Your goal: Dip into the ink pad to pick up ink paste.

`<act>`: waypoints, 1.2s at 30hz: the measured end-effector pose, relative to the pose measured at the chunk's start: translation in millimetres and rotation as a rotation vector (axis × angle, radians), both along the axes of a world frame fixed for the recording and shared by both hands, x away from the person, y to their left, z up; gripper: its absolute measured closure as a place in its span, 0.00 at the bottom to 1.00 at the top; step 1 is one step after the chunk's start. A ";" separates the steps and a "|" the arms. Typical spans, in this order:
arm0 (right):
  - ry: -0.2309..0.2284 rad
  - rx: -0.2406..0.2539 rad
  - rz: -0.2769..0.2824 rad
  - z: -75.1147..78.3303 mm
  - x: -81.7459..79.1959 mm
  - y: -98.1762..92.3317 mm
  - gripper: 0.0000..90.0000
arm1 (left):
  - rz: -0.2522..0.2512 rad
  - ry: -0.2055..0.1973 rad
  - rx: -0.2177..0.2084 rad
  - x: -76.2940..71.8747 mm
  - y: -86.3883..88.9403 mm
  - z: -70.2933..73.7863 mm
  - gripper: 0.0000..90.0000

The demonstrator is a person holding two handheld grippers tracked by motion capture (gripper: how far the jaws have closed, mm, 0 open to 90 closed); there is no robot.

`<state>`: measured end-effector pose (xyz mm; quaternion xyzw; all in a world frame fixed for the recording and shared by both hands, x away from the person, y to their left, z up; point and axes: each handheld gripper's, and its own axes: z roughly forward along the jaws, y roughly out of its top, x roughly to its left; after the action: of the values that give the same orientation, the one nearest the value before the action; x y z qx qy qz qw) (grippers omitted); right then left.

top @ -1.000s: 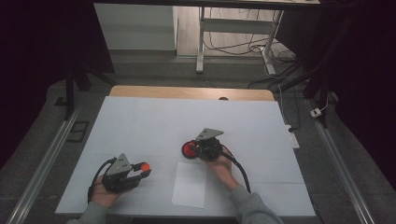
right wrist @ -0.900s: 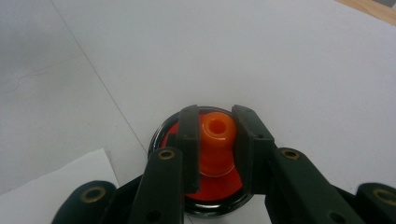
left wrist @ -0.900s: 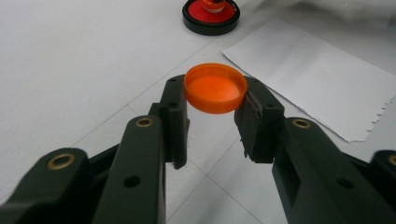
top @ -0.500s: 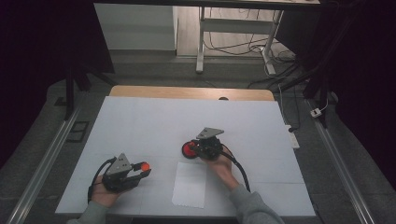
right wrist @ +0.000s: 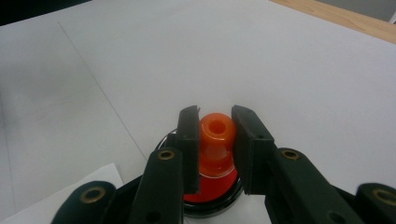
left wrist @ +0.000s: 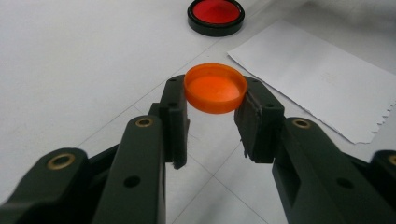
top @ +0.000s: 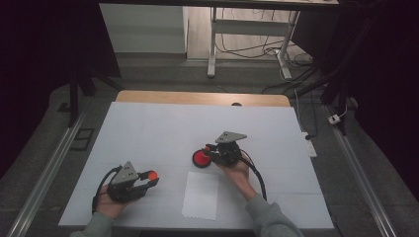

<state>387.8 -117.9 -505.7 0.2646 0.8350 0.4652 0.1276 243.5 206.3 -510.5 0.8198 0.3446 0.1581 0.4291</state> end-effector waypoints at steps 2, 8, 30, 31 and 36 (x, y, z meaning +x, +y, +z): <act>-0.002 -0.004 0.004 1.6 -0.9 -0.9 0.80 | 0.000 0.001 0.000 0.0 -0.1 -0.2 0.72; -0.005 0.006 0.003 6.0 -4.1 -5.6 0.80 | 0.002 0.000 0.001 0.3 -0.3 -0.6 0.72; -0.016 0.035 -0.011 19.1 -29.1 -31.1 0.80 | 0.002 0.005 0.009 1.8 -1.0 -2.5 0.72; -0.015 0.033 -0.012 19.7 -30.5 -32.6 0.80 | 0.002 0.004 0.009 1.9 -1.0 -2.5 0.72; -0.012 0.046 -0.014 21.3 -36.0 -38.4 0.80 | 0.000 0.005 0.009 2.1 -1.1 -2.7 0.72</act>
<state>351.8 -156.2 -484.4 0.2707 0.8214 0.4850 0.1296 245.6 205.2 -513.2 0.8222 0.3449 0.1577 0.4244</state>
